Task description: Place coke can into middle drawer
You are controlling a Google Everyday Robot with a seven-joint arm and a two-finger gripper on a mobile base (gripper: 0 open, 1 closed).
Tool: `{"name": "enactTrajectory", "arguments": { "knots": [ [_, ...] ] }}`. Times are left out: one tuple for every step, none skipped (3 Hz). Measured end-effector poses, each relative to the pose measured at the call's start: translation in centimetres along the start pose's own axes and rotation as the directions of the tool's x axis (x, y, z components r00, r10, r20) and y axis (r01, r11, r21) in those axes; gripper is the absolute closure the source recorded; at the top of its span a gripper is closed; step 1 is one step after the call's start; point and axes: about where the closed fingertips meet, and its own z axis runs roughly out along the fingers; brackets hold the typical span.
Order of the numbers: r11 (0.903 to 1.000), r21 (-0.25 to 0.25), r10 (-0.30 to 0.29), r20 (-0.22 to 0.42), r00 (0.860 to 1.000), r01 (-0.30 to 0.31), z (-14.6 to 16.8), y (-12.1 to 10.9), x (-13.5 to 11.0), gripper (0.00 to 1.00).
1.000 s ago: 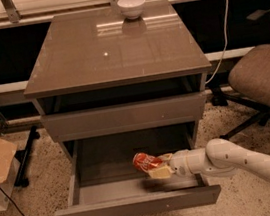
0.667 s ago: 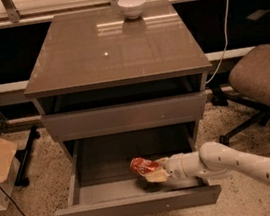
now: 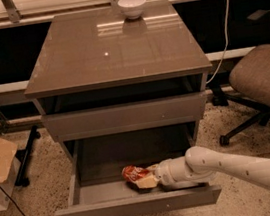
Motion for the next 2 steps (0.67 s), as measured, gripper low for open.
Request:
{"name": "enactTrajectory", "arguments": {
  "knots": [
    [1.0, -0.005, -0.001, -0.002, 1.0, 0.001, 0.29, 0.19, -0.01, 0.11],
    [1.0, -0.008, -0.002, -0.003, 1.0, 0.002, 0.45, 0.31, -0.01, 0.0]
  ]
}}
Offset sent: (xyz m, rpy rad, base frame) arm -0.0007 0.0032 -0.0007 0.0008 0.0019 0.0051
